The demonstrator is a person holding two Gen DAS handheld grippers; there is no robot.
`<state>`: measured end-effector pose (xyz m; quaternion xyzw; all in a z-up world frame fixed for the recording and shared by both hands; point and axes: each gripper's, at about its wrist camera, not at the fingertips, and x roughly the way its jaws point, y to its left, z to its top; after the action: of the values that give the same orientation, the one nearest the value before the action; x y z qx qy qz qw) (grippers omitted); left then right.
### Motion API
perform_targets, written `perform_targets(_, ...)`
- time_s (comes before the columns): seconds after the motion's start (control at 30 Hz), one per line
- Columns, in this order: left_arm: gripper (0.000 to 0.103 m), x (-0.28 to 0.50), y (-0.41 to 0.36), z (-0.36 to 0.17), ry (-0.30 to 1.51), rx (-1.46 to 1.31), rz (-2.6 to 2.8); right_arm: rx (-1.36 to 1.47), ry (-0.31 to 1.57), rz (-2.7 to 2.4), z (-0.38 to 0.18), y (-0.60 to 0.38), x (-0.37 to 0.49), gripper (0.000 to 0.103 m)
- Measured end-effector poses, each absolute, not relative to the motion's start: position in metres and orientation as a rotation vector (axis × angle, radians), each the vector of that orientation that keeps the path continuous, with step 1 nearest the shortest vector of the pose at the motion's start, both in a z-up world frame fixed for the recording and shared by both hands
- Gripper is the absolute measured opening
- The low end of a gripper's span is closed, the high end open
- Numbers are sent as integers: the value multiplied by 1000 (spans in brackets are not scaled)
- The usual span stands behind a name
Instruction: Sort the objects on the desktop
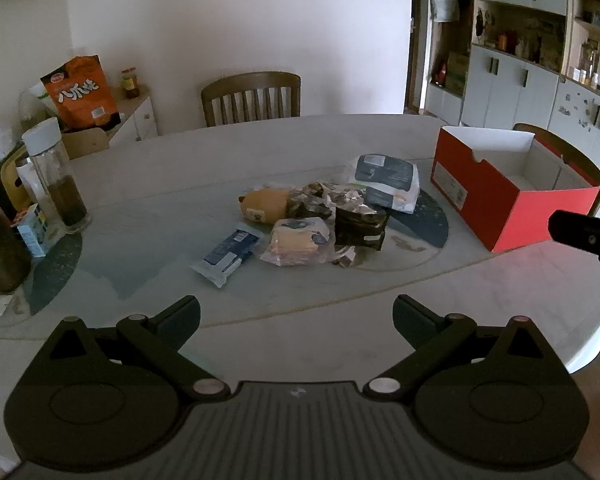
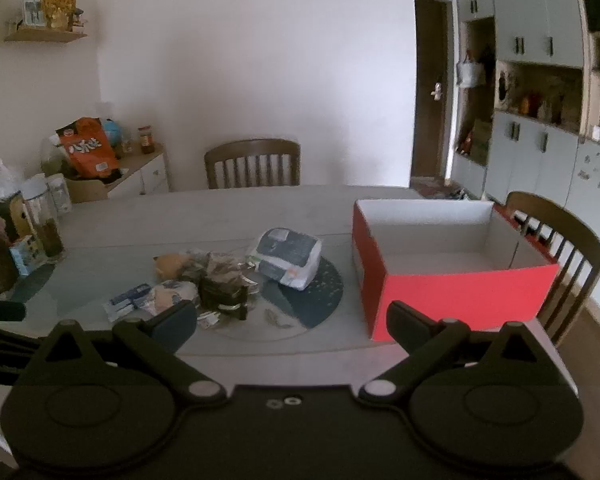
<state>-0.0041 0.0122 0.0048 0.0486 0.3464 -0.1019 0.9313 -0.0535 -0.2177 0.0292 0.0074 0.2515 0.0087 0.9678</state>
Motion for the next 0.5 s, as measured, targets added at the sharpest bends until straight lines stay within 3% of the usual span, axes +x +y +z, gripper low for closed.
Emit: perform_targets(0.5,103,5,36,-5,711,102,-245,1,511,10,24,-196,-44,101)
